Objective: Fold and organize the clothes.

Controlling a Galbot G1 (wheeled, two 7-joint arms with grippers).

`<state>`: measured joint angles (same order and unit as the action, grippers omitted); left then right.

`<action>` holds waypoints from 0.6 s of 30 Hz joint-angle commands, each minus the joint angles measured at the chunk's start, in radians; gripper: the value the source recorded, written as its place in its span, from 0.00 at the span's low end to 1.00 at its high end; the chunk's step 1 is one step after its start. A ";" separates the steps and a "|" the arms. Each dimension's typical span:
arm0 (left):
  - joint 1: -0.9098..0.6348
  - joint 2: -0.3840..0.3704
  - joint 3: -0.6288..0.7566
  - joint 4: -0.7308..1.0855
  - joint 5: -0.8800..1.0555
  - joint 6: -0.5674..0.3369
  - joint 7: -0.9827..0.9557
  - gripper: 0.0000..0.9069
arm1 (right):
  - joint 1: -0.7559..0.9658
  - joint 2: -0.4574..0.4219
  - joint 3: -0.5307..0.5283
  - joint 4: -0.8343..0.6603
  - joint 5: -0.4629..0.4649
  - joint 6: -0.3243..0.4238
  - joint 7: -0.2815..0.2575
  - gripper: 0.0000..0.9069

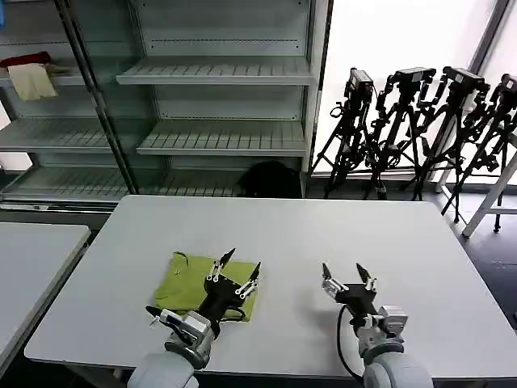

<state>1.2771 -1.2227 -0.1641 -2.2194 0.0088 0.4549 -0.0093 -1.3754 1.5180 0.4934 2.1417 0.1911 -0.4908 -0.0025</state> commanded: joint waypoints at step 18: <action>0.146 0.007 -0.363 -0.035 -0.154 -0.035 -0.013 1.00 | 0.096 0.091 -0.374 -0.208 0.256 -0.090 0.232 0.53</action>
<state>1.3743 -1.2059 -0.4402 -2.2502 -0.1178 0.4314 -0.0211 -1.3028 1.5786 0.2087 2.0202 0.3625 -0.5645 0.1536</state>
